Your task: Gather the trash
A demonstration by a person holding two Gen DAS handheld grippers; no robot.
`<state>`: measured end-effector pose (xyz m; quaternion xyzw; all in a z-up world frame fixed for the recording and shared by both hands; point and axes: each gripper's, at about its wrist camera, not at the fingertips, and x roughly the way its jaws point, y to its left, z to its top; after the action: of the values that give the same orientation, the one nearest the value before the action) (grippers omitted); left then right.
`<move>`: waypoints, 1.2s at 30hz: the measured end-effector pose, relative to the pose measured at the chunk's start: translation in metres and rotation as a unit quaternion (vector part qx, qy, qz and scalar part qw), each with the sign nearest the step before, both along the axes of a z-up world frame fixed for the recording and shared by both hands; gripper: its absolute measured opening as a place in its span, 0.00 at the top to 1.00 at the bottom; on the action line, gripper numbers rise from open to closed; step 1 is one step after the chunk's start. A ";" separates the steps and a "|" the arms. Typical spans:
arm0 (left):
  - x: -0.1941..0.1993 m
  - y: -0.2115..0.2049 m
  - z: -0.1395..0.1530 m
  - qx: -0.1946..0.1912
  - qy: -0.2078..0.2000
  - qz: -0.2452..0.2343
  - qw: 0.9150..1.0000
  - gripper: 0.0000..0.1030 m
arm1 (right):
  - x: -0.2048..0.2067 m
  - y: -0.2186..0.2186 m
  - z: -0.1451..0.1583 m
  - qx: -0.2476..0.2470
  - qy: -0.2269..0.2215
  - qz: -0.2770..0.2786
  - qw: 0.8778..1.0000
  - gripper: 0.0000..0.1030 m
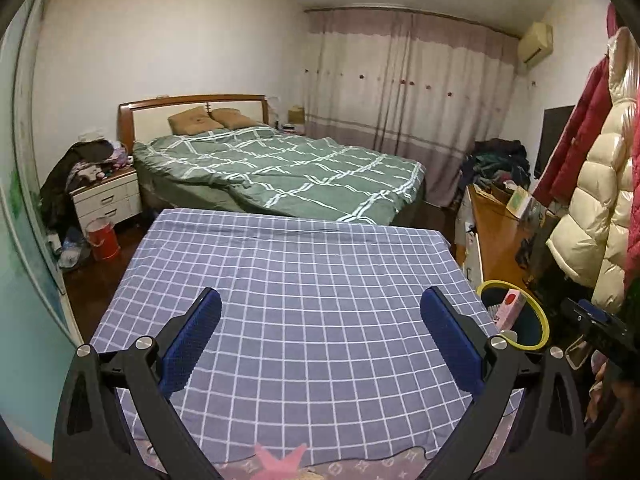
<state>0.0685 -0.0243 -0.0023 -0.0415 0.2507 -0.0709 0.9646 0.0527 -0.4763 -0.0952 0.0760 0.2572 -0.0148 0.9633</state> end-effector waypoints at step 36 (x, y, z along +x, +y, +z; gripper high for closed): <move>-0.006 -0.008 0.001 0.015 0.007 -0.001 1.000 0.05 | -0.004 0.002 0.001 0.007 -0.005 0.003 1.000 0.33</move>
<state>0.0629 -0.0324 -0.0017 -0.0269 0.2581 -0.0673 0.9634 0.0483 -0.4743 -0.0941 0.0824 0.2528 -0.0098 0.9640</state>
